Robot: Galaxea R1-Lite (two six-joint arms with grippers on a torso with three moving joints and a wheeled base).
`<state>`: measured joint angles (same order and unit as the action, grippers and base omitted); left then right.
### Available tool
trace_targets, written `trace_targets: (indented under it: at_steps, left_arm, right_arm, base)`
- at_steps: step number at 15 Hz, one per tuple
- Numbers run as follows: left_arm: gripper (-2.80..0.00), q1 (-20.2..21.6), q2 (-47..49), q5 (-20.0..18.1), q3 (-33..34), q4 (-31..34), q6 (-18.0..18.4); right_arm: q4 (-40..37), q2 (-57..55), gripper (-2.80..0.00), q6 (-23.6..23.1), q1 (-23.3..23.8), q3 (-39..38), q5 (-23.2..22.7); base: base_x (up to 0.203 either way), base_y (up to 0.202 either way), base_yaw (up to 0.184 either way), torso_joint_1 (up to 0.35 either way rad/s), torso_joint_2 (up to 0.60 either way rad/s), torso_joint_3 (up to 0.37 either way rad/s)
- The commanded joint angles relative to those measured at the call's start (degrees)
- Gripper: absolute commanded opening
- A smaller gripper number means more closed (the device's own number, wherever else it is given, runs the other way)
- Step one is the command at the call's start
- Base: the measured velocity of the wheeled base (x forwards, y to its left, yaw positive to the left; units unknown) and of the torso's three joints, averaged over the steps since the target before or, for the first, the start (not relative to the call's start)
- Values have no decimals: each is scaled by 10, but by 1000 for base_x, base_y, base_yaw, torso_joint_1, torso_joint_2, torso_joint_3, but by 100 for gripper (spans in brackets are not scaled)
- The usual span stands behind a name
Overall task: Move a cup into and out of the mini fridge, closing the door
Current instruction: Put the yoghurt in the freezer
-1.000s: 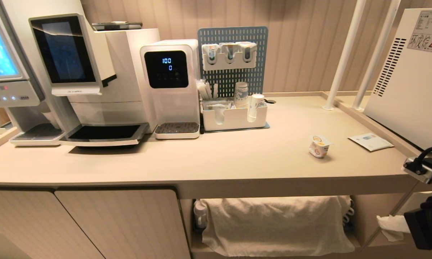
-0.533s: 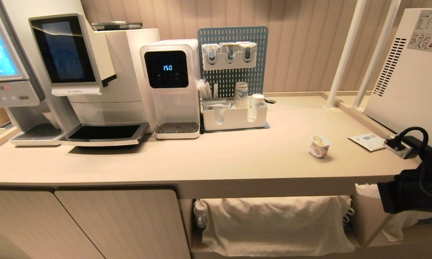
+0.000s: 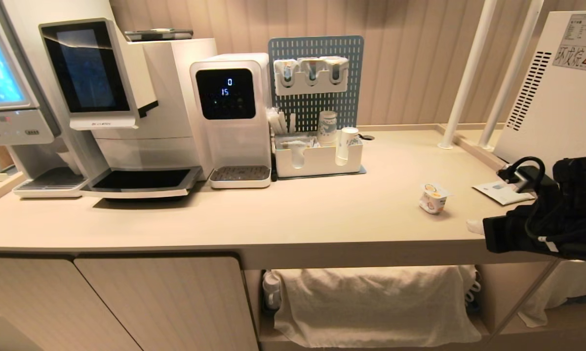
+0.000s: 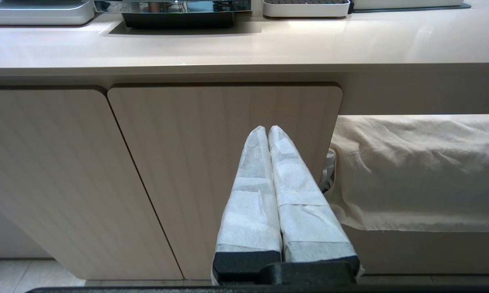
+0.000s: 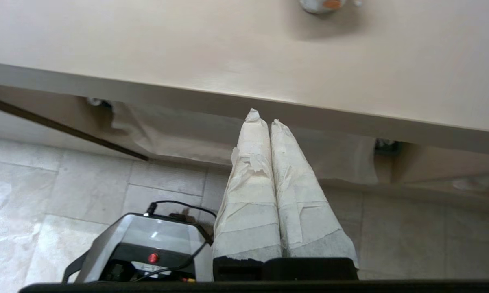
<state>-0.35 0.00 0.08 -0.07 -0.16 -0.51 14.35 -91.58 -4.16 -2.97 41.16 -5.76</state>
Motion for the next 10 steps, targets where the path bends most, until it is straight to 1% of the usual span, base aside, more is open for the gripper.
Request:
trace_targets:
  at_steps: [1,4,7,10]
  left_arm:
    - [-280,1,0,0,0,0,0]
    - [-280,0,0,0,0,0,0]
    - [-280,0,0,0,0,0,0]
    - [-280,0,0,0,0,0,0]
  right_arm:
    - [2,-40,-280,-2,0,8,26]
    - [20,-93,-280,12,0,27,70]
    - [56,-142,-280,64,0,51,95]
    - [111,-181,-280,87,0,66,116]
  base:
    - [0,0,0,0,0,0]
    - [0,0,0,0,0,0]
    - [0,0,0,0,0,0]
    - [0,0,0,0,0,0]
